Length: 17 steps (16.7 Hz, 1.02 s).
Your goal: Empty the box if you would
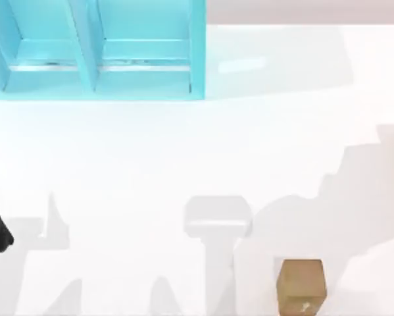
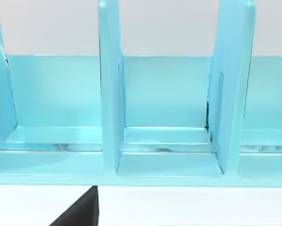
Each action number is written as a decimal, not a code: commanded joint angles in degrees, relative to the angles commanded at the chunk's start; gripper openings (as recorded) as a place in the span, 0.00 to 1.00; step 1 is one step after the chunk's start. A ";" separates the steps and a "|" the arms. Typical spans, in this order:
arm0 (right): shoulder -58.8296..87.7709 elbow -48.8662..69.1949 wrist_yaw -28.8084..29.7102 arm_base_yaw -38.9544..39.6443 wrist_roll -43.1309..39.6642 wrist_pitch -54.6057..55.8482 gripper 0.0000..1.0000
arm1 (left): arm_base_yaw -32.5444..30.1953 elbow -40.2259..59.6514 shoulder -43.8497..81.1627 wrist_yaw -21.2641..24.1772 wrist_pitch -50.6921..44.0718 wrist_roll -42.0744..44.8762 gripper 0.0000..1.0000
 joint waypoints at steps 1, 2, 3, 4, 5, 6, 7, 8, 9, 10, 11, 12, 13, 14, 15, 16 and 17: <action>0.68 1.74 0.74 0.31 0.06 -2.37 0.00 | 0.00 0.00 0.00 0.00 0.00 0.00 1.00; 1.42 3.14 1.51 0.63 0.19 -4.63 0.00 | 0.00 0.00 0.00 0.00 0.00 0.00 1.00; 2.14 4.14 2.28 0.94 0.37 -6.47 0.00 | 0.00 0.00 0.00 0.00 0.00 0.00 1.00; 2.79 4.80 2.97 1.19 0.58 -7.75 0.00 | 0.00 0.00 0.00 0.00 0.00 0.00 1.00; 3.17 5.15 3.40 1.34 0.73 -8.37 0.00 | 0.00 0.00 0.00 0.00 0.00 0.00 1.00; 3.24 5.21 3.48 1.37 0.75 -8.47 0.00 | 0.00 0.00 0.00 0.00 0.00 0.00 1.00; 3.24 5.21 3.48 1.37 0.75 -8.47 0.00 | 0.00 0.00 0.00 0.00 0.00 0.00 1.00; 3.24 5.21 3.48 1.37 0.75 -8.47 0.00 | 0.00 0.00 0.00 0.00 0.00 0.00 1.00; 3.18 5.03 3.36 1.08 0.84 -8.33 0.00 | 0.00 0.00 0.00 0.00 0.00 0.00 1.00; 3.16 4.98 3.37 1.20 0.96 -8.27 0.00 | 0.00 0.00 0.00 0.00 0.00 0.00 1.00; 3.06 4.69 3.42 1.86 1.61 -7.94 0.00 | 0.00 0.00 0.00 0.00 0.00 0.00 1.00; 2.87 4.03 3.52 3.18 2.93 -7.31 0.00 | 0.00 0.00 0.00 0.00 0.00 0.00 1.00; 2.64 3.01 3.63 5.06 4.81 -6.46 0.00 | 0.00 0.00 0.00 0.00 0.00 0.00 1.00; 2.37 1.59 3.76 7.60 7.35 -5.38 0.00 | 0.00 0.00 0.00 0.00 0.00 0.00 1.00; 2.05 -0.15 3.87 10.72 10.42 -4.13 0.00 | 0.00 0.00 0.00 0.00 0.00 0.00 1.00; 1.62 -2.13 3.96 14.43 13.87 -2.68 0.00 | 0.00 0.00 0.00 0.00 0.00 0.00 1.00; 1.04 -4.32 4.01 18.53 17.47 -1.04 0.00 | 0.00 0.00 0.00 0.00 0.00 0.00 1.00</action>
